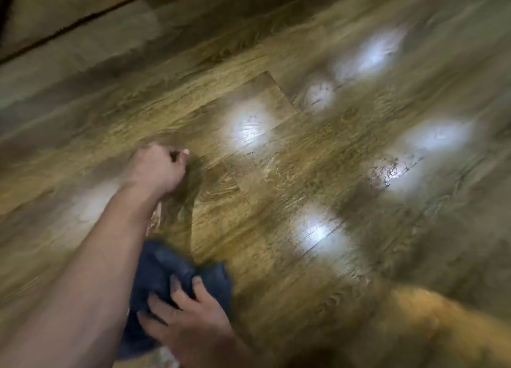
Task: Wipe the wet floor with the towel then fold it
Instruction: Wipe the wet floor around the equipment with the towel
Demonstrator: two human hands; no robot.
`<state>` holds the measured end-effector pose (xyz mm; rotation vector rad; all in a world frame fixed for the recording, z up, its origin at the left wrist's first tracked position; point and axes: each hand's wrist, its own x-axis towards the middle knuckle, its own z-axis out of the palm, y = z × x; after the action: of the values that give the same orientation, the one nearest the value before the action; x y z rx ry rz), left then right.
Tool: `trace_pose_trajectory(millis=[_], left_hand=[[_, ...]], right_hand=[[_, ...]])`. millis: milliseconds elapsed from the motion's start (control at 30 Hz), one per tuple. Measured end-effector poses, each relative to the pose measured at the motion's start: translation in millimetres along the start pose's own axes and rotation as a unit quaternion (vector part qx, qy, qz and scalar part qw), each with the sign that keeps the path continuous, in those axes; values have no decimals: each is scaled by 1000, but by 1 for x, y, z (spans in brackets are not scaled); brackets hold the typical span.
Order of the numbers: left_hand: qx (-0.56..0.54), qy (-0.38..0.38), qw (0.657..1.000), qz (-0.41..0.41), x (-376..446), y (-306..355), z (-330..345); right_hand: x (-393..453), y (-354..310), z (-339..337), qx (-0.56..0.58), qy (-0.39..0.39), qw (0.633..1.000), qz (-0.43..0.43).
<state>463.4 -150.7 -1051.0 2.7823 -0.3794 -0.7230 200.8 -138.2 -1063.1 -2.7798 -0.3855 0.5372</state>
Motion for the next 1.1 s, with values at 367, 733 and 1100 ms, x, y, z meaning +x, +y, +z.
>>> trace_pose_trajectory(millis=[367,733,1100], left_hand=[[-50,23,995,88,-3,-35,17],[-320,133,936,-64,-39,-121,-20],[-162,75,984,-24,-52,-136,-6]], right_hand=[[12,293,-97,-99,89,963,236],[108,181,-79,-18,228,894,385],[52,-29,13,-144,7,955,-258]])
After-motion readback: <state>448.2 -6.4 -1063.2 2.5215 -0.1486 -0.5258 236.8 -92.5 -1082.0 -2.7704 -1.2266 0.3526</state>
